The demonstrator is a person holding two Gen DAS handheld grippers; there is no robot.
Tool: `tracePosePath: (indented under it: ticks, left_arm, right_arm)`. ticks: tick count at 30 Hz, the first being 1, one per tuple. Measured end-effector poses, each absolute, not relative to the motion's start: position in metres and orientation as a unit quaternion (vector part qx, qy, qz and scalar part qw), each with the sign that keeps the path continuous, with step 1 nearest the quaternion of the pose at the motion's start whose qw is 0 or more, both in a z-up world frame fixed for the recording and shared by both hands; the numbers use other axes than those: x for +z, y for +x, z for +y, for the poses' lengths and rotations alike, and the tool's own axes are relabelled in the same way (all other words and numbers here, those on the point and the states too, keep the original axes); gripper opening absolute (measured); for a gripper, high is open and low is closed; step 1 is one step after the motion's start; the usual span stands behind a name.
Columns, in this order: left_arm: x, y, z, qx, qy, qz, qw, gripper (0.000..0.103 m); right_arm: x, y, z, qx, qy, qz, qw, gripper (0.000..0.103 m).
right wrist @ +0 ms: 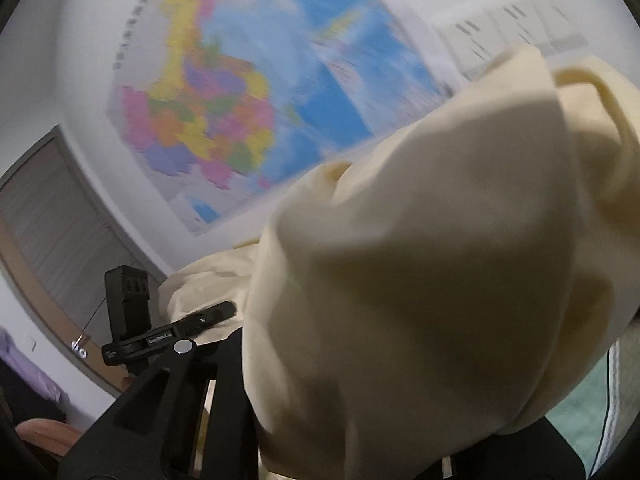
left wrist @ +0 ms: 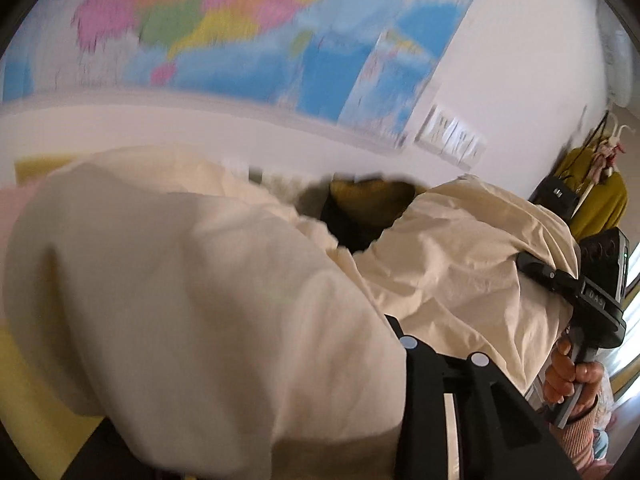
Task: Fold large clothes
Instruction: 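Carry the cream shirt bundle with the right gripper onto the pink pillow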
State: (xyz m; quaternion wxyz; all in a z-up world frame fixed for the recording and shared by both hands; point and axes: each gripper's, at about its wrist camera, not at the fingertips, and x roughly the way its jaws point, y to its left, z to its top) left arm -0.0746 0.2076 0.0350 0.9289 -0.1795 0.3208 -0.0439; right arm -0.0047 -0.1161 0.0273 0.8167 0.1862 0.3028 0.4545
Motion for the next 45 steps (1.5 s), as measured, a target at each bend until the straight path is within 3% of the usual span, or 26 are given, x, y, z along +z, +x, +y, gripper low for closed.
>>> tracePosePath:
  ticks: [8, 15, 22, 27, 30, 33, 34, 35, 36, 42, 45]
  left_arm:
    - [0.104, -0.086, 0.295, 0.037, -0.16, 0.244, 0.956, 0.032]
    - [0.125, -0.094, 0.414, 0.172, -0.172, 0.214, 0.946, 0.032]
    - [0.109, -0.1, 0.521, 0.235, -0.21, 0.186, 0.931, 0.032]
    - [0.037, -0.109, 0.589, 0.286, -0.25, 0.195, 0.904, 0.033]
    - [-0.028, -0.111, 0.622, 0.33, -0.282, 0.26, 0.863, 0.035]
    - [-0.062, -0.127, 0.637, 0.319, -0.331, 0.273, 0.845, 0.042]
    - [-0.065, -0.13, 0.638, 0.316, -0.333, 0.273, 0.845, 0.042]
    - [-0.063, -0.129, 0.637, 0.319, -0.322, 0.278, 0.847, 0.043]
    - [-0.06, -0.127, 0.636, 0.324, -0.312, 0.284, 0.846, 0.043]
    - [-0.045, -0.121, 0.622, 0.342, -0.273, 0.323, 0.839, 0.053]
    - [-0.039, -0.135, 0.614, 0.341, -0.268, 0.333, 0.837, 0.056]
  right_arm:
    - [0.088, 0.029, -0.015, 0.524, 0.167, 0.262, 0.793, 0.02]
    - [0.096, 0.068, 0.121, 0.587, 0.176, 0.277, 0.741, 0.02]
    - [0.075, 0.07, 0.223, 0.625, 0.177, 0.269, 0.712, 0.019]
    - [0.005, 0.068, 0.278, 0.622, 0.157, 0.344, 0.686, 0.019]
    - [-0.055, 0.067, 0.301, 0.601, 0.141, 0.444, 0.65, 0.03]
    - [-0.078, 0.068, 0.292, 0.597, 0.158, 0.47, 0.63, 0.039]
    - [-0.076, 0.066, 0.287, 0.598, 0.149, 0.471, 0.631, 0.053]
    - [-0.074, 0.065, 0.282, 0.592, 0.136, 0.475, 0.637, 0.077]
    - [-0.072, 0.064, 0.277, 0.586, 0.126, 0.478, 0.642, 0.086]
    - [-0.048, 0.066, 0.206, 0.573, 0.108, 0.459, 0.67, 0.086]
    - [-0.041, 0.074, 0.169, 0.553, 0.12, 0.45, 0.691, 0.077]
